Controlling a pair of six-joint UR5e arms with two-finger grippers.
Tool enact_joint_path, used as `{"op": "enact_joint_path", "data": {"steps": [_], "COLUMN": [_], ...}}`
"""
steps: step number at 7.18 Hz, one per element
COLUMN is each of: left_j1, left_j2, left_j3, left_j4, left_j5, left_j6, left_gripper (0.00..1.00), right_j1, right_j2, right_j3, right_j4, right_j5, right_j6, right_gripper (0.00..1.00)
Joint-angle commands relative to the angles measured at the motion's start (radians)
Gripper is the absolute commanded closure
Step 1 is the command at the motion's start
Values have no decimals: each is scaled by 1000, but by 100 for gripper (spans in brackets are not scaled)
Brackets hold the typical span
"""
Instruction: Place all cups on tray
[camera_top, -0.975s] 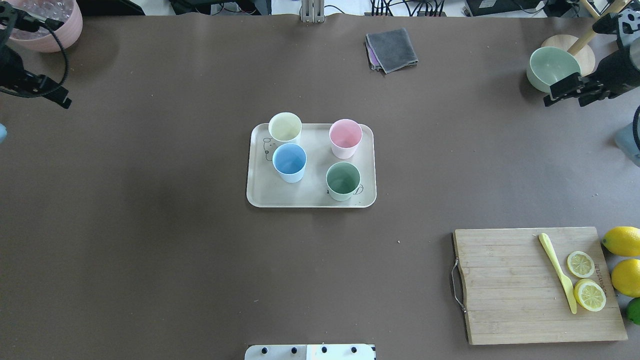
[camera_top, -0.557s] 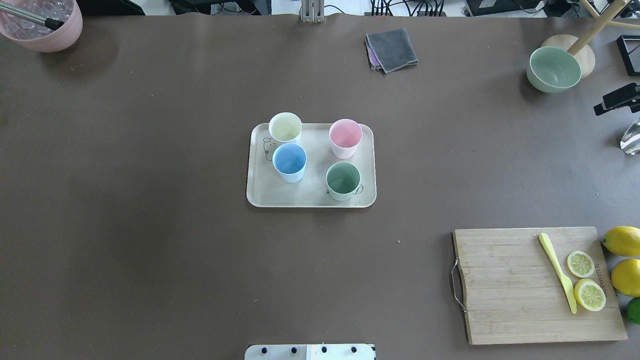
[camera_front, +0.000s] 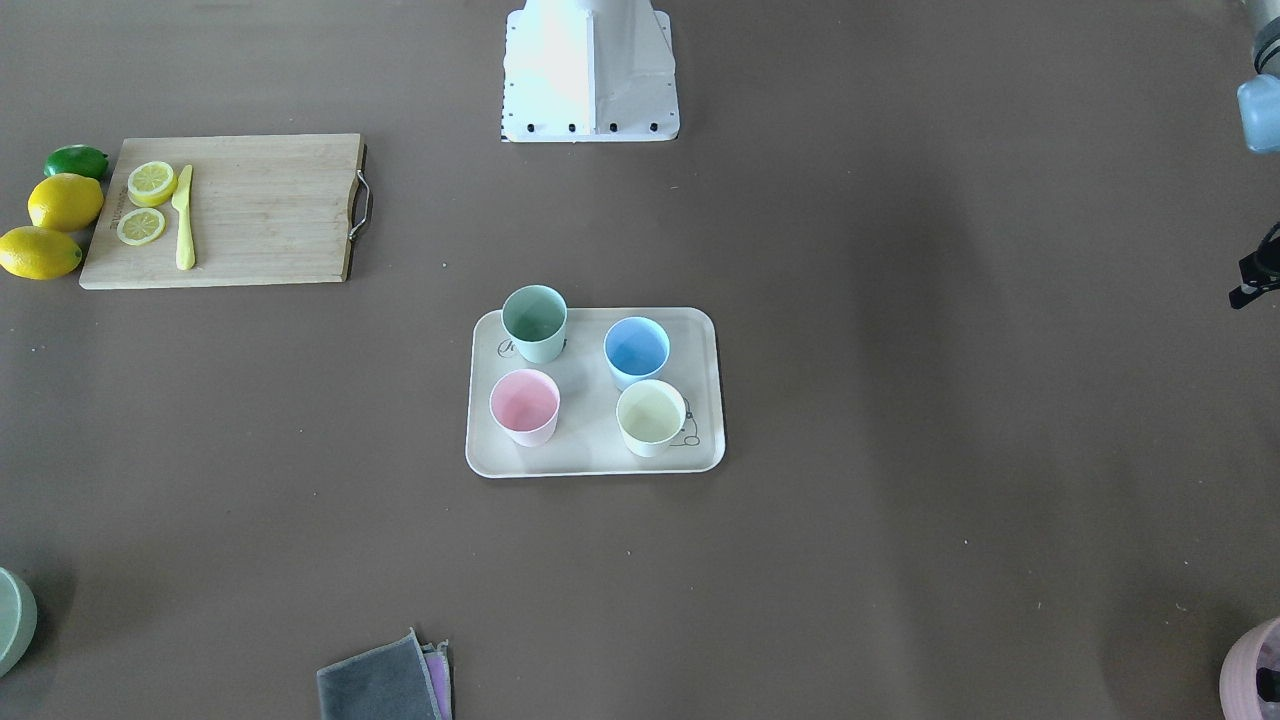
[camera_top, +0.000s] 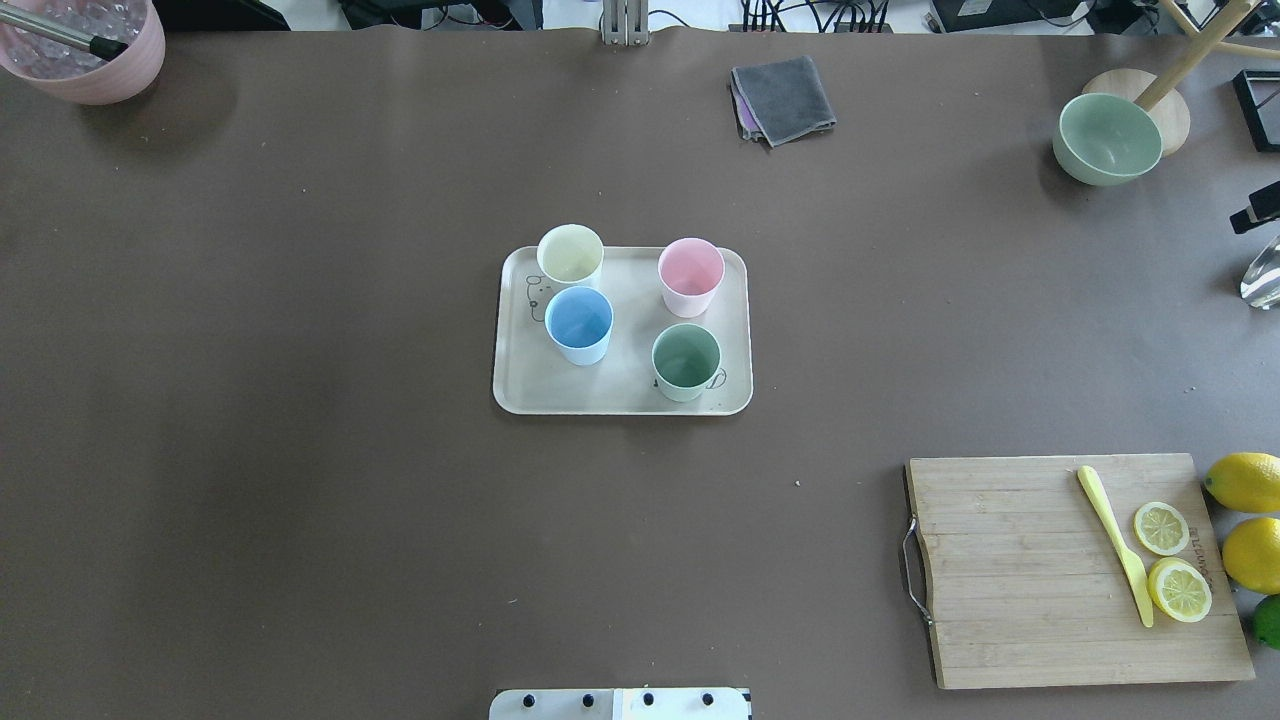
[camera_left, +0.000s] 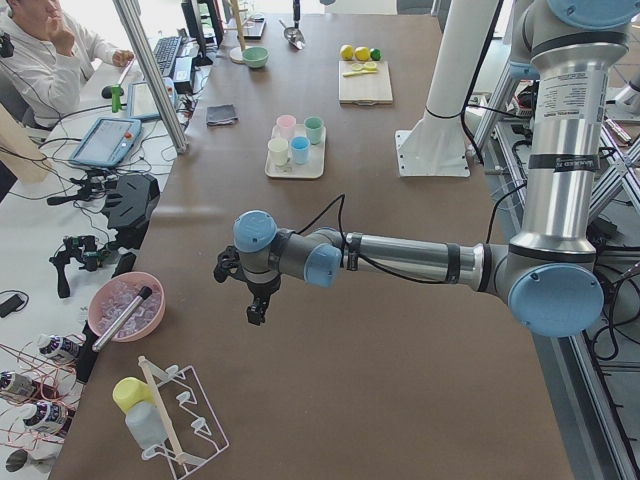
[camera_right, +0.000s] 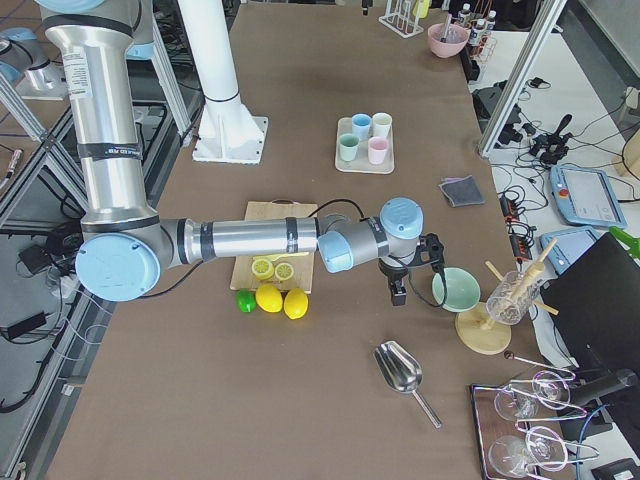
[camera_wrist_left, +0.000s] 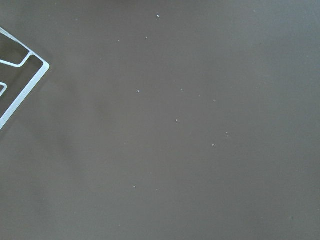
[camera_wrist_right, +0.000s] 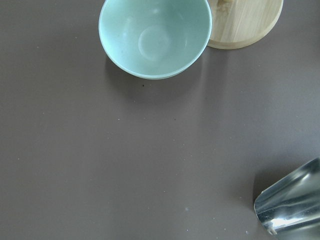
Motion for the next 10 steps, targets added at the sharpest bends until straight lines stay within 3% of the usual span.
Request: {"op": "enact_joint_path", "data": {"steps": [1, 3, 10], "left_j1": [-14, -13, -34], "left_j2": [17, 4, 3], "left_j3": [-1, 28, -15], "left_j4": [-10, 1, 32], "left_j5": [-1, 25, 24], "left_j6": [0, 2, 2], "left_gripper": [2, 2, 2], "right_j1": [0, 0, 1], "right_j2": [1, 4, -3], "right_j3": [1, 1, -13], "right_j4": [-3, -1, -1], "right_j5": [0, 0, -8], "right_j6": [-3, -2, 0], "right_gripper": [0, 0, 0]}}
